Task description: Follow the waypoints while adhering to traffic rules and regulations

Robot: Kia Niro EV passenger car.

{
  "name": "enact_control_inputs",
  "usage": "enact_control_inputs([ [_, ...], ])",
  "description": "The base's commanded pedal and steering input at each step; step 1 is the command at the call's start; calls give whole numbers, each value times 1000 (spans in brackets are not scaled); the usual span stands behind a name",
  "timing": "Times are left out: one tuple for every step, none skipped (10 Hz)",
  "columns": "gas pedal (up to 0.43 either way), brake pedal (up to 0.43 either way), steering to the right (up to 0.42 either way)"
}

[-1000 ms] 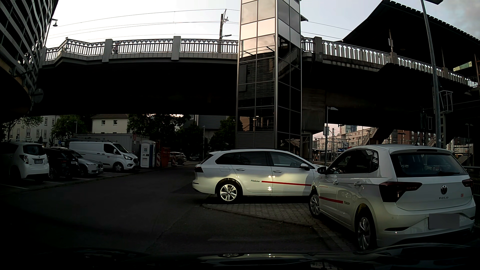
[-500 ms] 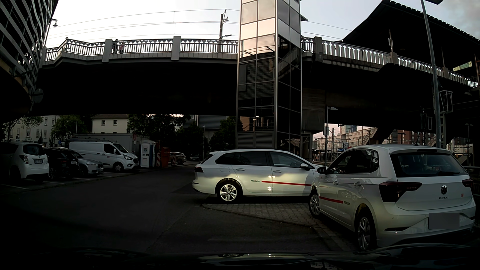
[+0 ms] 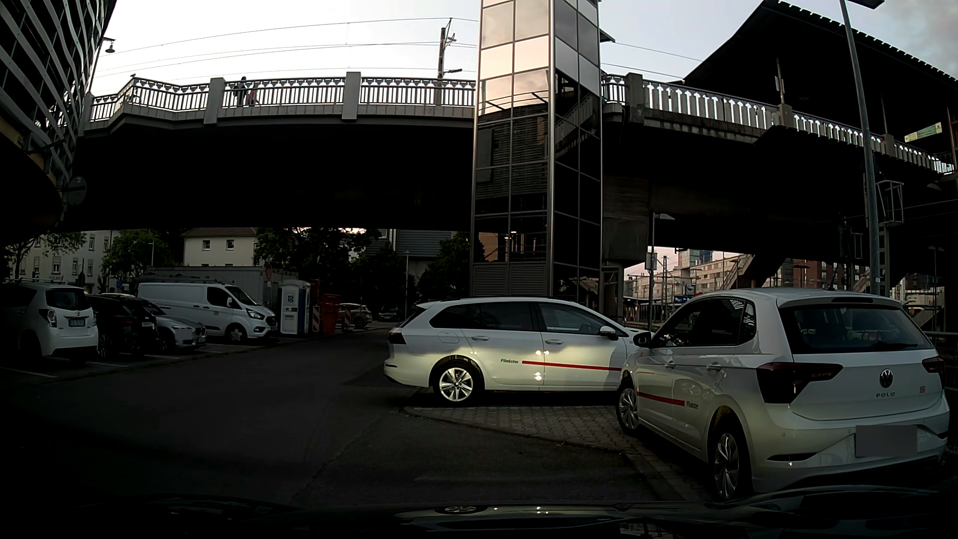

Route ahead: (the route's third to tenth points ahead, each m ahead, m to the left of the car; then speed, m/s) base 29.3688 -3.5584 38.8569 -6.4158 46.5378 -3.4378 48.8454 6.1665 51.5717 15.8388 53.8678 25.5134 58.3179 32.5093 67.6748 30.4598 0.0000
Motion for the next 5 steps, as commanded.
enact_control_inputs([
  [0, 262, -800],
  [0, 262, -810],
  [0, 262, -823],
  [0, 262, -833],
  [0, 268, -841],
])
